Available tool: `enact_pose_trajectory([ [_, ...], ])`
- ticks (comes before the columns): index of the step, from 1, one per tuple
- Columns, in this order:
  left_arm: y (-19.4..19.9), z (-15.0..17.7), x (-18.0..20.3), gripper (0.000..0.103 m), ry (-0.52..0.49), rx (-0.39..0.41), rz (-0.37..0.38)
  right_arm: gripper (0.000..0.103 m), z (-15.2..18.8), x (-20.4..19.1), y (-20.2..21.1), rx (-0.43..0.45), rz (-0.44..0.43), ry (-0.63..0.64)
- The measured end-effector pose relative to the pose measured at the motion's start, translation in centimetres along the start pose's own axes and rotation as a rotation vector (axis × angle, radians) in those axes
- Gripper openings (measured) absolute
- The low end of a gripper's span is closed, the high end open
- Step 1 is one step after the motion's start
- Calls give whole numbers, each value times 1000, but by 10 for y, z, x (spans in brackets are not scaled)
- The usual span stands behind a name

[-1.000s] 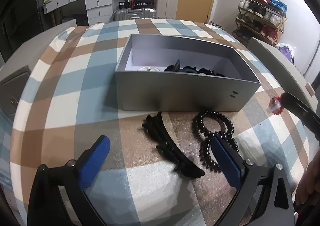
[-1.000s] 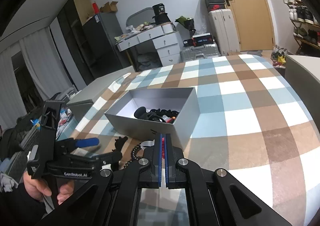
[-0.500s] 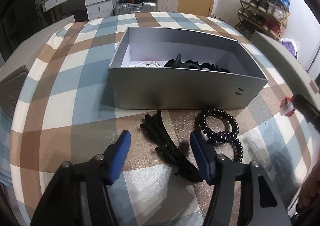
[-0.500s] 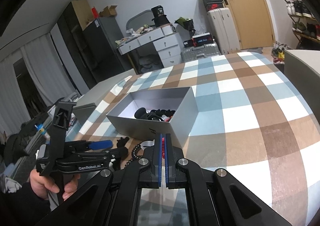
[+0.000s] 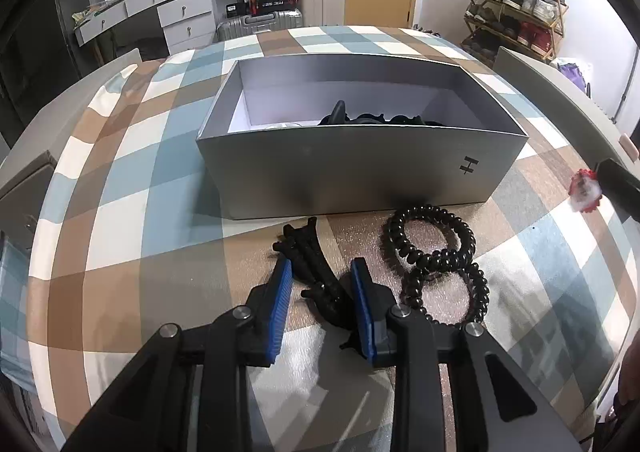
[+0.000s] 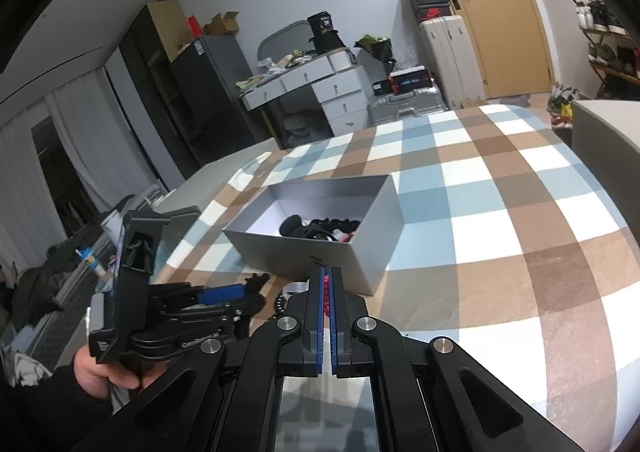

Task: Organize jewelry
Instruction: 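Lower the left gripper onto the black comb-shaped clip and close it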

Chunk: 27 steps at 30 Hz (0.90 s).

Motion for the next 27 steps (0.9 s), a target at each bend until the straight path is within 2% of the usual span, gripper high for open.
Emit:
enact_pose_trajectory([
  [3,1,-1,1,17,-5,-6,17,2,-1,-7,4,10,-1,27],
  [15,17,5,-12,15,30,30,58,2,-4,-24,5,8,-4,71],
  [27,56,5,-30,15,73,129,93,2,-14,-41,0,5,-21,76],
])
Point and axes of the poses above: each gripper's, at about its wrist camera, not at the fingertips, and y roughly against the way its jaws point, x to its right, z to its underside, the point moved 3 cm from there along -y, roughly the way its jaws point, and after that the axes turned 2 degrees about -x, right-handed, at the moved point
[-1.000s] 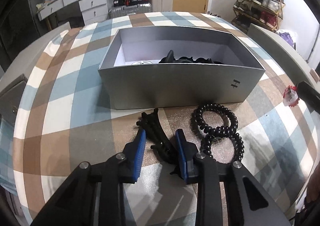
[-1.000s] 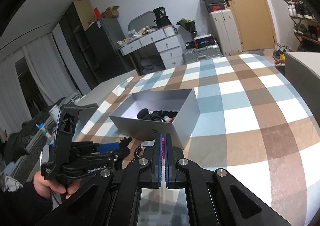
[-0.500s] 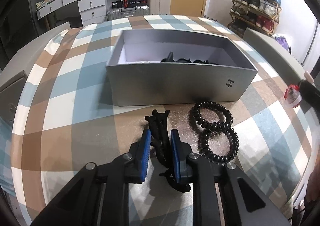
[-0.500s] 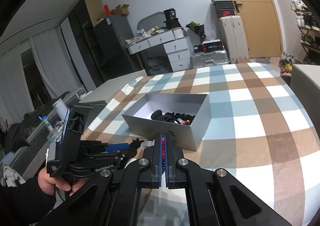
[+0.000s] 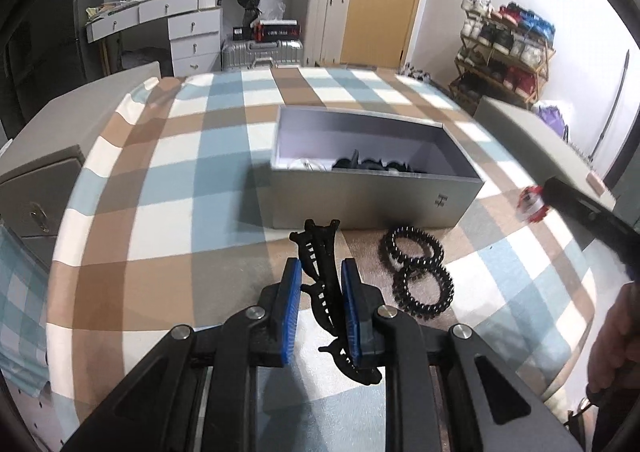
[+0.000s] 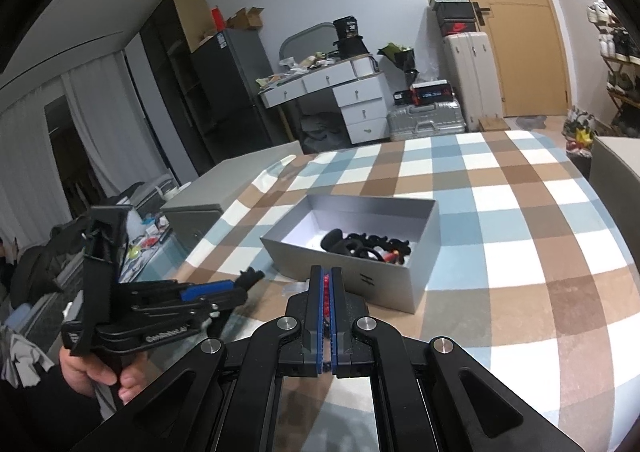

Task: Organize jewelry
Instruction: 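Lower the left gripper onto the black comb-shaped clip and close it, then carry both held items over the grey box and open both grippers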

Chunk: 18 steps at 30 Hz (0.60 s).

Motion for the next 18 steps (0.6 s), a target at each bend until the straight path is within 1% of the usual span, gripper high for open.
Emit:
enact_pose_trajectory([
  [9,20,-22,-6,15,-7,81,37,2,-23,-8,-10,9,-20,14],
  [16,20,-55,-3,15,-19,158,59,2,-47,-6,-25,20,-56,7],
  [18,19,-62,-3,15,-18,172,53,2,-54,-3,-31,22,-64,2],
])
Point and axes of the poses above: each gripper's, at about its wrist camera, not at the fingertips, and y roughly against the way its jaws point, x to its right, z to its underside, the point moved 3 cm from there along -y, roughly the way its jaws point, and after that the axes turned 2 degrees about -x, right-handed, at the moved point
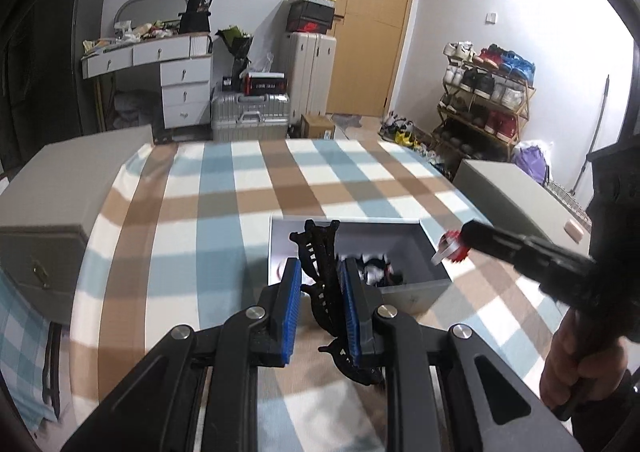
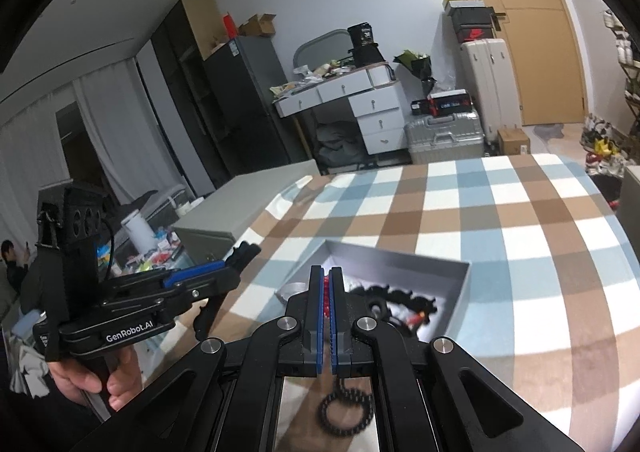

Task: Organize jewelry
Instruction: 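Carry both held items over the grey box and open both grippers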

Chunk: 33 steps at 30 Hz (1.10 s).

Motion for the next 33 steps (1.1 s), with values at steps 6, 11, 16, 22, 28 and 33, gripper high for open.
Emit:
enact_pose_trajectory([
  [6,-16,-17,-1,15,29,44,-3,2,-15,10,-16,3,-14,-14],
  [11,-31,-23,0,15,42,52,15,2,-22,19,-29,-4,-29,-28],
  [16,-42,-25,2,15,46,47,23,2,-24,26,-43,-14,-36,-36],
  [22,-52,-23,1,15,64,36,41,2,-23,32,-55,-34,-41,-49],
  [28,-63,-21,1,15,79,8,60,2,-18,40,-65,-58,-43,-60],
  [33,-70,-20,5,15,77,-15,96,2,-15,45,-72,-81,-41,-75],
])
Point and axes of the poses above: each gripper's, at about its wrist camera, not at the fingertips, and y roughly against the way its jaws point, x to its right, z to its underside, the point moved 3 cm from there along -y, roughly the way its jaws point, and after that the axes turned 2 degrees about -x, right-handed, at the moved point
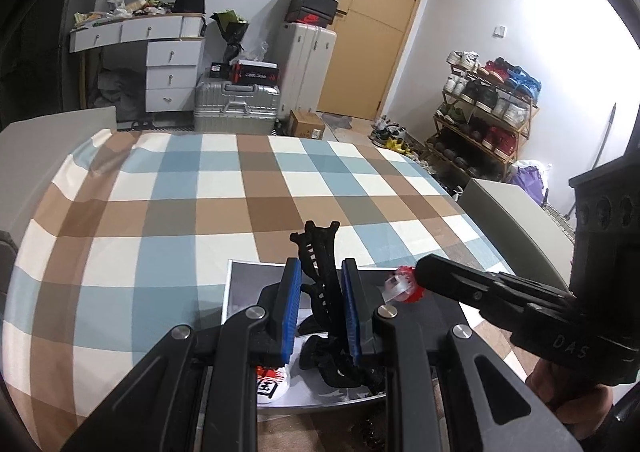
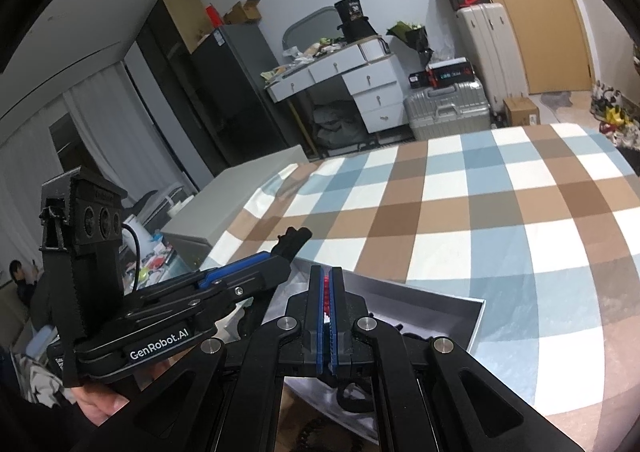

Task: Organize jewelry
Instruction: 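Carry both held items over the grey box and open both grippers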

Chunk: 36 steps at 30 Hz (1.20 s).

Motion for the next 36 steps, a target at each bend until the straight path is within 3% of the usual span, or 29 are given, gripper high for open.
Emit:
enact_pose_trajectory([
  [4,-3,1,-1,16,22,-15,29,5,1,3,-4,-10,-3,-21],
  [6,-6,1,-3,26,32,-26,27,8,2,4,-4,-20,-5,-30],
  [8,-3,2,-4,32,43,-24,34,16,3,6,-3,-21,2,-36],
  [10,-1,2,-4,36,40,-18,24,17,5,6,3,-10,0,-38],
  [15,10,4,0,39,18,1,-15,36,6,2,20,29,14,-26],
  [18,19,6,3,54,7,25,-52,39,7,-3,31,47,20,-15],
  [20,23,6,2,56,2,44,-74,61,9,-7,39,67,23,0],
  [22,29,5,2,60,-2,56,-93,71,10,-11,49,103,35,16],
  [26,39,6,2,77,-5,82,-122,79,12,-19,64,139,43,39],
  [28,46,6,1,82,2,102,-174,84,13,-22,71,160,51,45],
  [36,58,18,2,89,11,114,-205,99,19,-26,95,216,68,46],
])
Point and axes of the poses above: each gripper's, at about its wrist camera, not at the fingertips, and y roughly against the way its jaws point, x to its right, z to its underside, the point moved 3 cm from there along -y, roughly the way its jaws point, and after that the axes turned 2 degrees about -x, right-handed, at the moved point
